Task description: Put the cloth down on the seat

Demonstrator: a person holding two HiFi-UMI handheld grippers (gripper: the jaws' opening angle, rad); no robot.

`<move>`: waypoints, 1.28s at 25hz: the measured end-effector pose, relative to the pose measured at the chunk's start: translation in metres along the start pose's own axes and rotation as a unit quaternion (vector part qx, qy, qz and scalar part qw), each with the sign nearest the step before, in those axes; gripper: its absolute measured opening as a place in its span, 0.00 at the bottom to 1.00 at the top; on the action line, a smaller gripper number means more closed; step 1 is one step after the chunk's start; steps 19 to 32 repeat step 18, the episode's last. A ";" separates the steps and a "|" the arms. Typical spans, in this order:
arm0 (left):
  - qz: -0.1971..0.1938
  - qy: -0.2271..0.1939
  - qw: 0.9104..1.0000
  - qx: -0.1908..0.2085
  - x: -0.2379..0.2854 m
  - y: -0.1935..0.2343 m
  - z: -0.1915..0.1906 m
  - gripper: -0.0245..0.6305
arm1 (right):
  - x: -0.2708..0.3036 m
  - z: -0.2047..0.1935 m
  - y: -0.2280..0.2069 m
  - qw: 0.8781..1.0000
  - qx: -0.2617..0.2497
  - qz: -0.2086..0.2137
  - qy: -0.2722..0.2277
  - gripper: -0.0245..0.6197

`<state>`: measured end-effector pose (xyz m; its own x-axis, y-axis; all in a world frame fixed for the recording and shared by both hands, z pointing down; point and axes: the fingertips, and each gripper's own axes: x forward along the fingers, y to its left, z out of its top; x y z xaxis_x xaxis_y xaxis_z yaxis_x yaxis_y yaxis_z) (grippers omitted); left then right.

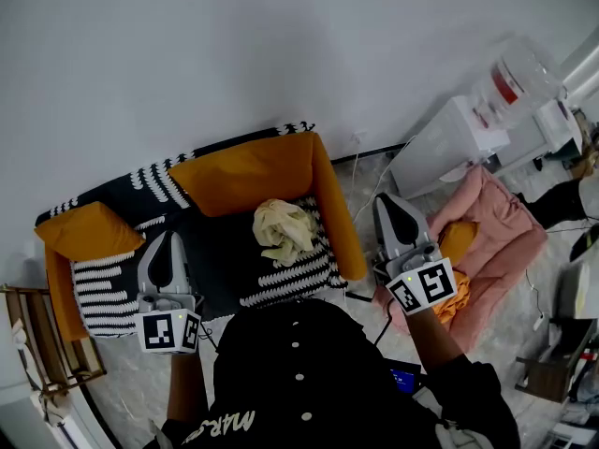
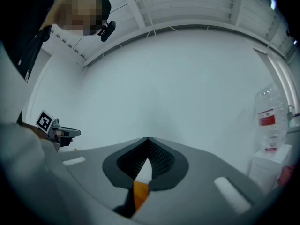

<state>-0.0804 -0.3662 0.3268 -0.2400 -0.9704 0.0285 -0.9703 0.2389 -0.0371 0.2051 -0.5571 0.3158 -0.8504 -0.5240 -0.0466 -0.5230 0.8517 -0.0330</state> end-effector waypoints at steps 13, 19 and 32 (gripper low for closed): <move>0.000 -0.004 1.000 -0.001 0.002 0.000 0.003 0.04 | 0.009 0.005 0.003 1.000 -0.012 0.004 -0.005 0.07; 0.000 -0.006 1.000 -0.002 0.003 0.000 0.004 0.04 | 0.011 0.007 0.005 1.000 -0.018 0.006 -0.006 0.07; 0.000 -0.006 1.000 -0.002 0.003 0.000 0.004 0.04 | 0.011 0.007 0.005 1.000 -0.018 0.006 -0.006 0.07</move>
